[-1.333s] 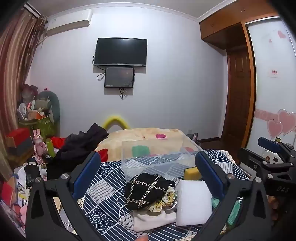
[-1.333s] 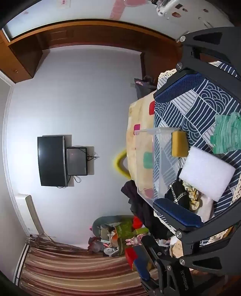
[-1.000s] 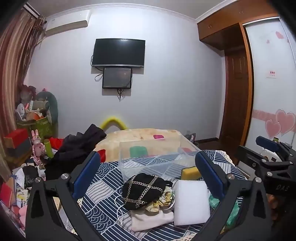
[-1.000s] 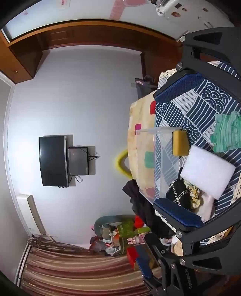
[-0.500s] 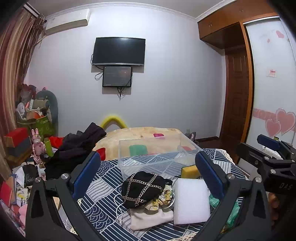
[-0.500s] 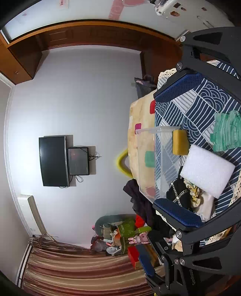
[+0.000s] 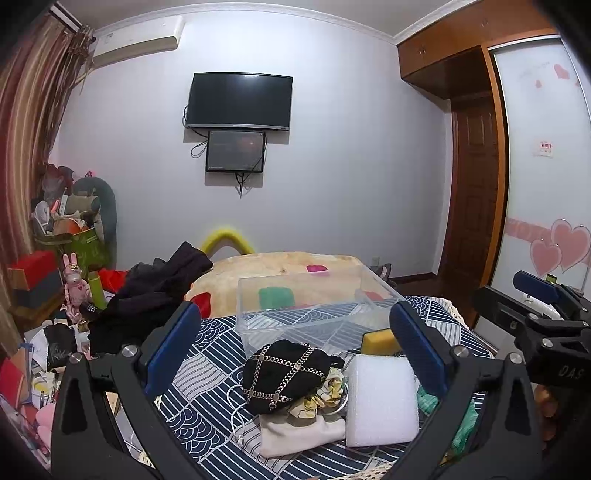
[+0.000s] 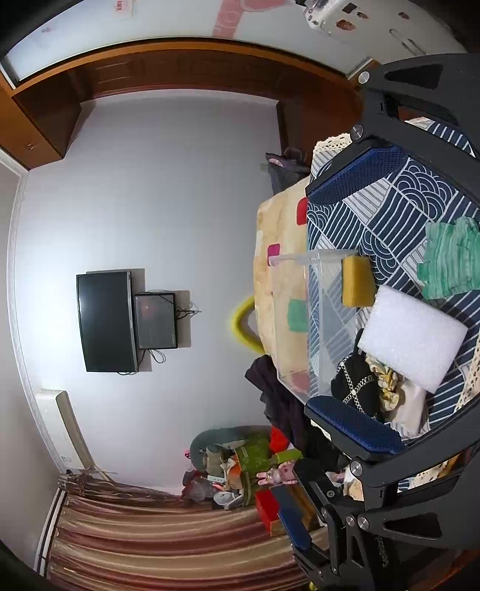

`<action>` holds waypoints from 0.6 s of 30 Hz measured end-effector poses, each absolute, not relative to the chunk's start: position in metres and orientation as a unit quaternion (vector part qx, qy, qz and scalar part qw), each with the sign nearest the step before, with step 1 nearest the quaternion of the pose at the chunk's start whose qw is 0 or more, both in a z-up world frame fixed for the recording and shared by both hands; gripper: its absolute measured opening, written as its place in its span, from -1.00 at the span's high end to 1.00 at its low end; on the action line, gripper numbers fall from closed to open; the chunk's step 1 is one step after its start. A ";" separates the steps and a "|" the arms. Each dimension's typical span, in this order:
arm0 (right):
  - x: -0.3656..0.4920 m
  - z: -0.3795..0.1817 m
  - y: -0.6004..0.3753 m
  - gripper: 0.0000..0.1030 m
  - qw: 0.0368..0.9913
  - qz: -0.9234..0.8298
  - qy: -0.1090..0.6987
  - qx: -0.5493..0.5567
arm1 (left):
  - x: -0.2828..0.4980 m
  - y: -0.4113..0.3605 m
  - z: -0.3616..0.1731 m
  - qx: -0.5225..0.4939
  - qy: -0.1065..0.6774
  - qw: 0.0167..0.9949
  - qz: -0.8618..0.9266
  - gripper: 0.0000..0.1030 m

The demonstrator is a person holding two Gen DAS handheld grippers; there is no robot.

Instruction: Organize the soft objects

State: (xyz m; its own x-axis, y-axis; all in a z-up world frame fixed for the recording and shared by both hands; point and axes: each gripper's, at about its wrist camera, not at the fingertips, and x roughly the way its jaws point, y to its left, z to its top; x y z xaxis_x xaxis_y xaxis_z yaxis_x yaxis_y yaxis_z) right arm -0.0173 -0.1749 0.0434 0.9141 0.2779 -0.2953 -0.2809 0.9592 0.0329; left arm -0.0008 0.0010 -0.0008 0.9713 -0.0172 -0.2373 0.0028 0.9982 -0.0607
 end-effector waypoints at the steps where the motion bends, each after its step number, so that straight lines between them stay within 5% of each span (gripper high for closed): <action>1: -0.017 0.044 -0.175 -1.00 0.978 0.143 0.150 -0.005 | 0.000 0.001 -0.001 -0.029 0.120 0.992 -0.004 -1.00; 18: -0.019 0.042 -0.175 -1.00 0.979 0.141 0.147 -0.004 | -0.002 -0.003 -0.004 -0.025 0.116 0.993 -0.003 -1.00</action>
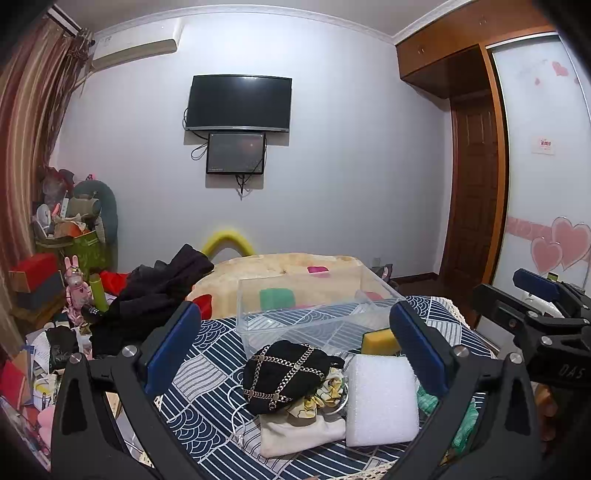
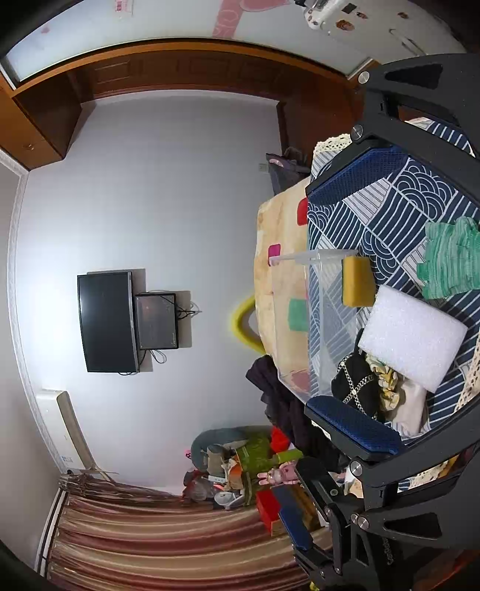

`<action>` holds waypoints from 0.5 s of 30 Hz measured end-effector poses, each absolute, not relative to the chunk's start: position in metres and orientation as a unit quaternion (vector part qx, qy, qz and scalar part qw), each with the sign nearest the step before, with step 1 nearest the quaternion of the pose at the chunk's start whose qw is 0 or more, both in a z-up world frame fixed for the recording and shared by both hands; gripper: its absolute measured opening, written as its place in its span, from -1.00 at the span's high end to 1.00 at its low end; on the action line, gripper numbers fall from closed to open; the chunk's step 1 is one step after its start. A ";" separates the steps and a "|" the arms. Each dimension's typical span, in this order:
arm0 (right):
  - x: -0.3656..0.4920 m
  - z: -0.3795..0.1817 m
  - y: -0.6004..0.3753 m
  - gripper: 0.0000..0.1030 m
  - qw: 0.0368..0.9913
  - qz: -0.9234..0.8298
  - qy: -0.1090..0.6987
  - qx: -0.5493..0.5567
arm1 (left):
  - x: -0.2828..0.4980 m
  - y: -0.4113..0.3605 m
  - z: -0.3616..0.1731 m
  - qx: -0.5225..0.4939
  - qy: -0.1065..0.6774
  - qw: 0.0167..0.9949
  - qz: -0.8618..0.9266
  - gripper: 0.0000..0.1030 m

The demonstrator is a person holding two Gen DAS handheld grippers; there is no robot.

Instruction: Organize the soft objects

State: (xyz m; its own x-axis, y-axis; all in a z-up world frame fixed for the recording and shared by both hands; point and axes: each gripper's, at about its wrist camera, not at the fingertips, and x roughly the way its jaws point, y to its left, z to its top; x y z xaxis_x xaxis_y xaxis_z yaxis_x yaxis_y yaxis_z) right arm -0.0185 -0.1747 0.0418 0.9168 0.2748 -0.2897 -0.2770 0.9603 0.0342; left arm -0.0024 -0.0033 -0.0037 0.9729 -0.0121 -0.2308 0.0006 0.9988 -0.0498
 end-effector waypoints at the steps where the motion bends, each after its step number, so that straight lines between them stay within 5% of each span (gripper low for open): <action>1: -0.018 0.042 -0.175 -1.00 0.979 0.142 0.148 -0.003 | -0.003 -0.003 -0.004 -0.025 0.116 0.993 -0.004 -1.00; 15: -0.018 0.040 -0.176 -1.00 0.978 0.142 0.150 -0.001 | -0.003 -0.005 -0.004 -0.026 0.118 0.993 -0.003 -1.00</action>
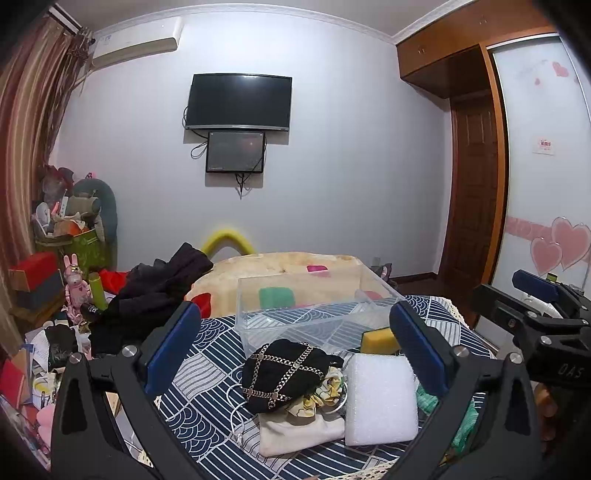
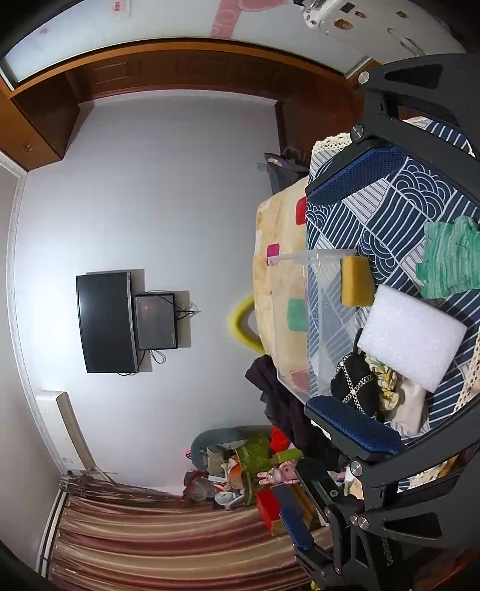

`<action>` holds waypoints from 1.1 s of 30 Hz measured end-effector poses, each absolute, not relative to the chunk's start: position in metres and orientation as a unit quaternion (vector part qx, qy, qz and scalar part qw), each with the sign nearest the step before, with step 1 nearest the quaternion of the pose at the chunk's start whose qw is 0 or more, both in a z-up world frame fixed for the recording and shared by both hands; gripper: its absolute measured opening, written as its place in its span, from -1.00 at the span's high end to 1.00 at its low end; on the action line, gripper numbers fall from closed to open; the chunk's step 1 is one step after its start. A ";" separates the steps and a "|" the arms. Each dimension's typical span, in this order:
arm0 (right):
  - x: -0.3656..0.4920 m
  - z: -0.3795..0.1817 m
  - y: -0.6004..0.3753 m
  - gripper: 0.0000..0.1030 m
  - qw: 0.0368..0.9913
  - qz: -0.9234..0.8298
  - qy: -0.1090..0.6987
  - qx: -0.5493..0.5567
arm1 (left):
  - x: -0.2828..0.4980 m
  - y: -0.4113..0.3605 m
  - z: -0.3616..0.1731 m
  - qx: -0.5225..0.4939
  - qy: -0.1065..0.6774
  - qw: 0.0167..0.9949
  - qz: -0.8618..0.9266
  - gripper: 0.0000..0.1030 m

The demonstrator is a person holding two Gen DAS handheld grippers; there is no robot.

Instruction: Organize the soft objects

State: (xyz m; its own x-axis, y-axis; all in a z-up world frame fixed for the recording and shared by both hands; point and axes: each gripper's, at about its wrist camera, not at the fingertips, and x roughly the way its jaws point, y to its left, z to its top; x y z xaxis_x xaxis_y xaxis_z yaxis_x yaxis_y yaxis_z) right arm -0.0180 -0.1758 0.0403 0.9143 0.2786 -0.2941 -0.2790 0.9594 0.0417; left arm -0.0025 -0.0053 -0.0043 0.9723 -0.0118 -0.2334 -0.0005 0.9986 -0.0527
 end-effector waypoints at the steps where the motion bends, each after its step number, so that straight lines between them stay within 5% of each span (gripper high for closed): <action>1: -0.018 0.040 -0.176 -1.00 0.978 0.142 0.150 -0.001 | -0.003 -0.005 -0.004 -0.026 0.117 0.993 -0.003 -1.00; 28: -0.024 0.033 -0.178 -1.00 0.978 0.151 0.142 -0.016 | -0.001 0.003 -0.012 -0.049 0.134 0.989 -0.035 -1.00; 33: -0.018 0.009 -0.182 -0.80 0.971 0.142 0.191 -0.034 | 0.005 0.007 -0.030 -0.052 0.174 0.983 -0.037 -0.60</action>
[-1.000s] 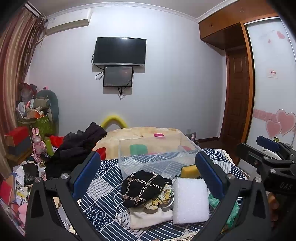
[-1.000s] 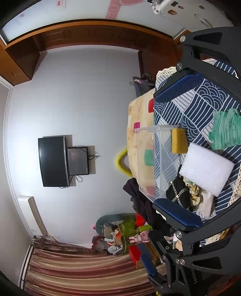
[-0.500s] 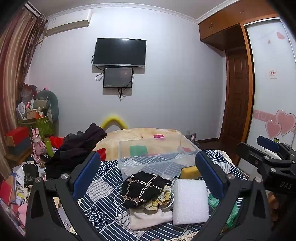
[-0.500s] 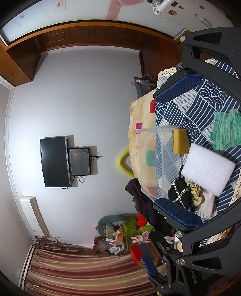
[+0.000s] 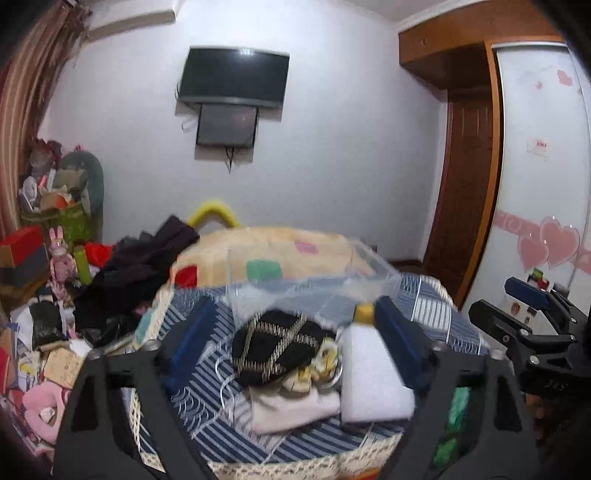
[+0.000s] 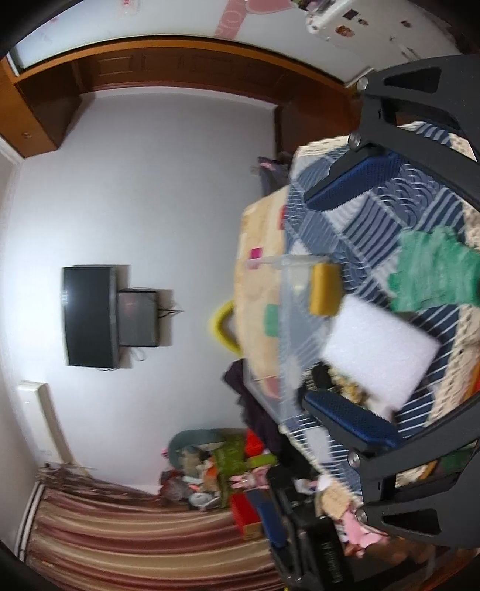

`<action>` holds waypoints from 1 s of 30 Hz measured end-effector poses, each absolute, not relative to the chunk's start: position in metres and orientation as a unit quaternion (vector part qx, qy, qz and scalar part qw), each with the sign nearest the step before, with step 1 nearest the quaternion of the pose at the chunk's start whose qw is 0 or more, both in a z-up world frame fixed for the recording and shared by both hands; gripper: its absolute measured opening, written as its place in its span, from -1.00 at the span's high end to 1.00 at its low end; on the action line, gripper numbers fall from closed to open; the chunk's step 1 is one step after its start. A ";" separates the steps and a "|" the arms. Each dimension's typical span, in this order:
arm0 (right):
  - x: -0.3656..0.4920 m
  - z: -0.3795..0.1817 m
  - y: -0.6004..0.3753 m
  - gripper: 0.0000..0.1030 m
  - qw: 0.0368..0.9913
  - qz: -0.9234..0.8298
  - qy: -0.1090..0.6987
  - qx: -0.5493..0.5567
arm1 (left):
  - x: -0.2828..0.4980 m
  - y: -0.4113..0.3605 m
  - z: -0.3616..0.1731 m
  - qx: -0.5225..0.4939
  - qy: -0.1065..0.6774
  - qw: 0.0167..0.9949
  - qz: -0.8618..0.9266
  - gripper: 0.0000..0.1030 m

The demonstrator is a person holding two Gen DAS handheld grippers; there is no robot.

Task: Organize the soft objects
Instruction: 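Grasp the green knit gloves with the right tool while the left tool grasps the black cap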

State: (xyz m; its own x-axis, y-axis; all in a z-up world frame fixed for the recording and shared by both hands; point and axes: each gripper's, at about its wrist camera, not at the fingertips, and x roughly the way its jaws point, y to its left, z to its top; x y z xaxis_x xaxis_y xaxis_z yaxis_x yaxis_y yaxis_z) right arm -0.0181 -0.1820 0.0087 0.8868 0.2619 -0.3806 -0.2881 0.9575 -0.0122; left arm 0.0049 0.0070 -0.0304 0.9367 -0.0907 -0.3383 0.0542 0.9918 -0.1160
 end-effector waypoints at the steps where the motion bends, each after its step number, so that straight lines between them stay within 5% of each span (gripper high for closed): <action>1: -0.015 0.003 -0.185 -0.76 0.967 0.143 0.207 -0.032 | 0.008 0.007 -0.036 -0.053 0.187 0.980 -0.038 -0.56; 3: -0.011 -0.007 -0.189 -0.50 0.960 0.147 0.236 -0.027 | 0.011 0.008 -0.044 -0.052 0.202 0.977 -0.036 -0.48; 14: 0.011 -0.065 -0.210 -0.47 0.921 0.111 0.373 -0.022 | 0.050 0.022 -0.081 -0.098 0.285 0.952 -0.053 -0.46; 30: 0.024 -0.079 -0.214 0.55 0.901 0.127 0.414 0.005 | 0.128 0.030 -0.115 -0.144 0.371 0.914 -0.075 -0.46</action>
State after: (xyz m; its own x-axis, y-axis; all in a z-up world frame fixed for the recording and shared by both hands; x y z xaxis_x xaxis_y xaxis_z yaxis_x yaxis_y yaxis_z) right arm 0.0236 -0.2135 -0.0791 0.6245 0.2343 -0.7451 -0.2252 0.9674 0.1154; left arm 0.1284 0.0305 -0.1154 0.7139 -0.2440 -0.6563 0.0309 0.9474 -0.3186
